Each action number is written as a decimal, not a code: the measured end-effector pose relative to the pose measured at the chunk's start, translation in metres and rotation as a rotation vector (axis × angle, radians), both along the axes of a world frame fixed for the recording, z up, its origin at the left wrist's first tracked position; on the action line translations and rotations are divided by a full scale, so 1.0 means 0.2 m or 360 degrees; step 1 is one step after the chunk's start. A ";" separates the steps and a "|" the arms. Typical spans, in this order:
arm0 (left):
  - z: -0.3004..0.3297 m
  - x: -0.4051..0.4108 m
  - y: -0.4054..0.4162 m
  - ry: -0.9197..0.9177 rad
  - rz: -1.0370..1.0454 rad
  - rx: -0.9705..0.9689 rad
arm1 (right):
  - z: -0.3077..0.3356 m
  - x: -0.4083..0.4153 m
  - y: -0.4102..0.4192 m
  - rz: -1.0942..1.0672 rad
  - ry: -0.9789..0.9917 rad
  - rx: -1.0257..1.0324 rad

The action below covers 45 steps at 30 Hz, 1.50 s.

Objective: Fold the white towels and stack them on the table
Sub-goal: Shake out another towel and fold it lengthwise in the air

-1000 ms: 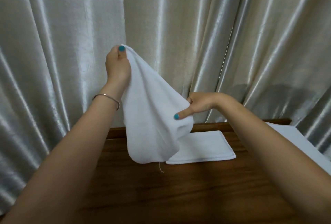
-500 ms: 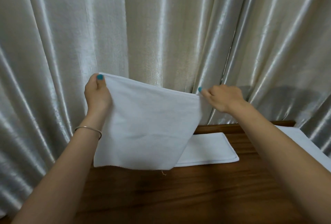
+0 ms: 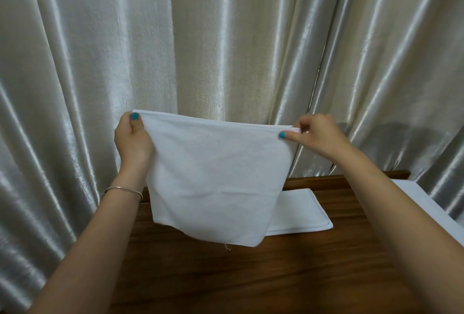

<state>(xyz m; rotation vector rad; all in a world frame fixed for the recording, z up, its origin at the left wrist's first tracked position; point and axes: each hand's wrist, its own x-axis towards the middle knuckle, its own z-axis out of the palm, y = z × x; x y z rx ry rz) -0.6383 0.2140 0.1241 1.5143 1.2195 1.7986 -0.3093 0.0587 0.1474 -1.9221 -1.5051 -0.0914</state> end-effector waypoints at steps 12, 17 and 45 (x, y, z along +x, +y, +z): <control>-0.03 0.04 -0.08 -0.0174 -0.0115 0.0078 | 0.06 0.03 -0.05 0.0136 0.0745 0.0514; -0.04 0.04 -0.13 -0.0215 -0.0119 0.0161 | 0.04 0.05 -0.07 -0.0071 0.0825 0.0552; -0.01 0.40 -0.11 -0.0458 -0.0601 -0.0938 | -0.08 0.02 0.07 -0.0553 0.1487 0.0502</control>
